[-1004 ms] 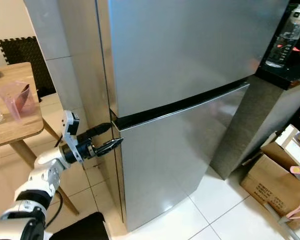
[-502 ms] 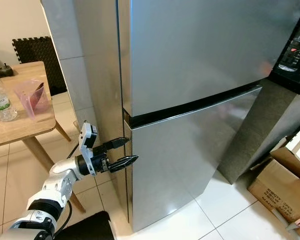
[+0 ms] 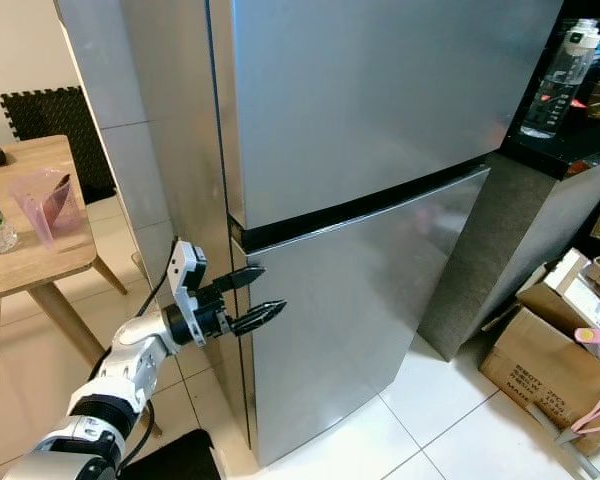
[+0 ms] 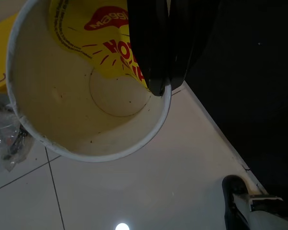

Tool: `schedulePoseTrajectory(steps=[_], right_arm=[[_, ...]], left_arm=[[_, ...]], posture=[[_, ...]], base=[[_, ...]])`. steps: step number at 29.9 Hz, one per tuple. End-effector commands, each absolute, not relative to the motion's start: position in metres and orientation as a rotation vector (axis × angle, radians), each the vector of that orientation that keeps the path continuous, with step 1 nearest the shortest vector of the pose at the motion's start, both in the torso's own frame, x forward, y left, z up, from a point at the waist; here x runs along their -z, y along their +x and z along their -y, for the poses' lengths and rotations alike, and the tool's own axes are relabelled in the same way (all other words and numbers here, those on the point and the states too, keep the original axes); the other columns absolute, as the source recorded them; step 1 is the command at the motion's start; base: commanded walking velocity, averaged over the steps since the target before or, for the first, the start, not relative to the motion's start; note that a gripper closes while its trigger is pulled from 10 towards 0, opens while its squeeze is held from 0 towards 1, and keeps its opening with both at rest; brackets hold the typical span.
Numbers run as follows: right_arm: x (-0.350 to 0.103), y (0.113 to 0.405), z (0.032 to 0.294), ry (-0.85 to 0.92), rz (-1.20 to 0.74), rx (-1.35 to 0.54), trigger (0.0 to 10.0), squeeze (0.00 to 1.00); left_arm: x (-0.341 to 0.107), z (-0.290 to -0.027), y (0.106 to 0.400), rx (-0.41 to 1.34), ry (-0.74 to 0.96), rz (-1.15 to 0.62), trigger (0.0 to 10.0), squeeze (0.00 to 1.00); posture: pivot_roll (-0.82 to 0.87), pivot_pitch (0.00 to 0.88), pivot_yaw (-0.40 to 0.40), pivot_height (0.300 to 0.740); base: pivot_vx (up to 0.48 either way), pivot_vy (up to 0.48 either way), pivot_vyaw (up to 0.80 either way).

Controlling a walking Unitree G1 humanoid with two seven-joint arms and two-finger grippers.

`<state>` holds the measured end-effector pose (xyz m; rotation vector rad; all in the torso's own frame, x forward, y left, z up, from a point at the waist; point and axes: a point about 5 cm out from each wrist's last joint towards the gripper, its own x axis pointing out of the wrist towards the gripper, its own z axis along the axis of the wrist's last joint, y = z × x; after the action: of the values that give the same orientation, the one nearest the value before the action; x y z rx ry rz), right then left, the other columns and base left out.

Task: Restocking fridge

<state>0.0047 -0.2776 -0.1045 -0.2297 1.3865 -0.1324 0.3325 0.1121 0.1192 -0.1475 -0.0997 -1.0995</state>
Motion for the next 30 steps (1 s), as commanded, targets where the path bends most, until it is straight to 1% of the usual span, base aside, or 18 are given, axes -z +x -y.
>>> schedulePoseTrajectory(steps=[1,4,5,6,7,8,10,12,13,14,15,18,19,21,23,25,30], right_arm=[[0.105,0.003,0.276,-0.217,-1.387,0.142,10.0,0.00],[0.105,0.003,0.276,-0.217,-1.387,0.142,10.0,0.00],[0.105,0.003,0.276,-0.217,-1.387,0.142,10.0,0.00],[0.105,0.003,0.276,-0.217,-1.388,0.142,10.0,0.00],[0.105,0.003,0.276,-0.217,-1.388,0.142,10.0,0.00],[0.105,0.003,0.276,-0.216,-1.388,0.141,10.0,0.00],[0.105,0.003,0.276,-0.215,-1.389,0.139,10.0,0.00],[0.105,0.003,0.276,-0.214,-1.389,0.139,10.0,0.00],[0.105,0.003,0.276,-0.214,-1.389,0.139,10.0,0.00],[0.105,0.003,0.276,-0.214,-1.389,0.139,10.0,0.00],[0.105,0.003,0.276,-0.215,-1.389,0.139,10.0,0.00],[0.105,0.003,0.276,-0.215,-1.389,0.139,10.0,0.00],[0.105,0.003,0.276,-0.215,-1.389,0.140,10.0,0.00],[0.105,0.003,0.277,-0.216,-1.388,0.140,10.0,0.00],[0.105,0.003,0.277,-0.217,-1.387,0.140,10.0,0.00],[0.105,0.003,0.277,-0.217,-1.387,0.139,10.0,0.00],[0.105,0.004,0.277,-0.219,-1.387,0.139,10.0,0.00]], left_arm=[[-0.118,-0.120,0.330,1.153,-0.086,0.050,10.0,0.00],[-0.114,-0.122,0.327,1.186,-0.060,0.012,10.0,0.00],[-0.108,-0.128,0.325,1.201,-0.002,-0.047,10.0,0.00],[-0.105,-0.131,0.326,1.181,0.031,-0.081,10.0,0.00],[-0.105,-0.131,0.326,1.181,0.031,-0.081,10.0,0.00],[-0.103,-0.138,0.330,1.132,0.087,-0.119,10.0,0.00],[-0.103,-0.146,0.337,1.042,0.141,-0.154,10.0,0.00],[-0.104,-0.152,0.342,0.967,0.183,-0.165,10.0,0.00],[-0.104,-0.152,0.342,0.967,0.183,-0.165,10.0,0.00],[-0.108,-0.157,0.348,0.884,0.217,-0.154,10.0,0.00],[-0.110,-0.160,0.350,0.845,0.231,-0.147,10.0,0.00],[-0.114,-0.161,0.354,0.799,0.228,-0.124,10.0,0.00],[-0.120,-0.161,0.358,0.748,0.208,-0.081,10.0,0.00],[-0.127,-0.160,0.361,0.709,0.157,-0.025,10.0,0.00],[-0.133,-0.154,0.362,0.728,0.090,0.031,10.0,0.00],[-0.134,-0.151,0.362,0.739,0.073,0.044,10.0,0.00],[-0.133,-0.145,0.363,0.740,0.097,0.048,10.0,0.00]], posture=[[-0.09,0.000,-0.014,0.740],[-0.09,0.000,-0.016,0.740],[-0.09,0.000,-0.015,0.740],[-0.09,0.000,-0.015,0.740],[-0.09,0.000,-0.015,0.740],[-0.09,0.000,-0.015,0.740],[-0.09,0.000,-0.015,0.740],[-0.09,0.000,-0.015,0.740],[-0.09,0.000,-0.015,0.740],[-0.09,0.000,-0.015,0.740],[-0.09,0.000,-0.015,0.740],[-0.09,0.000,-0.015,0.740],[-0.09,0.000,-0.016,0.740],[-0.09,0.000,-0.017,0.740],[-0.09,0.000,-0.016,0.740],[-0.09,0.000,-0.016,0.740],[-0.09,0.000,-0.018,0.740]], base=[[0.000,0.000,0.00],[0.000,0.000,0.00],[0.000,0.000,0.00],[0.000,0.000,0.00],[0.000,0.000,0.00],[0.000,0.000,0.00],[0.000,0.000,0.00],[0.000,0.000,0.00],[0.000,0.000,0.00],[0.000,0.000,0.00],[0.000,0.000,0.00],[0.000,0.000,0.00],[0.000,0.000,0.00],[0.000,0.000,0.00],[0.000,0.000,0.00],[0.000,0.000,0.00],[0.000,0.000,0.00]])
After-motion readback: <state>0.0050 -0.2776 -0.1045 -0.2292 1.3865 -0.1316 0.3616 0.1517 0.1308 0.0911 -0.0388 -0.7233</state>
